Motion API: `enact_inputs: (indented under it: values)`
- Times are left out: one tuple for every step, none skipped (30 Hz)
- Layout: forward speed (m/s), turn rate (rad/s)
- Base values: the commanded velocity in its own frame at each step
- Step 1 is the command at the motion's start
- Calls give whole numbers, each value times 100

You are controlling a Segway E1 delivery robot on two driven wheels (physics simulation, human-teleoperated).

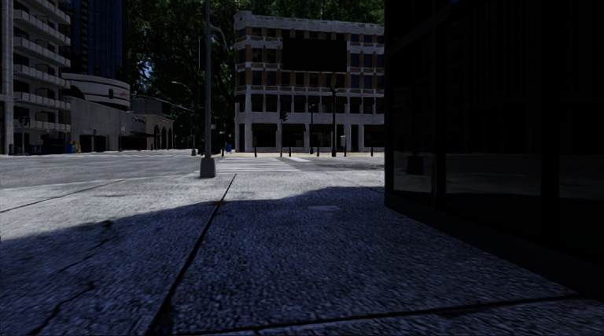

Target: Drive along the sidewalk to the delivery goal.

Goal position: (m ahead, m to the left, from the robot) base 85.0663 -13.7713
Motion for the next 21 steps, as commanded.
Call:
enact_inputs:
  values:
    - [200,1]
    - [200,6]
    - [200,8]
    - [200,8]
    - [200,8]
    - [200,9]
    - [200,9]
    - [200,10]
    - [200,13]
    - [200,15]
    - [200,15]
    - [200,16]
    - [200,16]
    - [200,16]
    - [200,16]
    - [200,16]
    - [200,16]
    - [200,16]
    - [200,16]
    - [200,16]
    - [200,16]
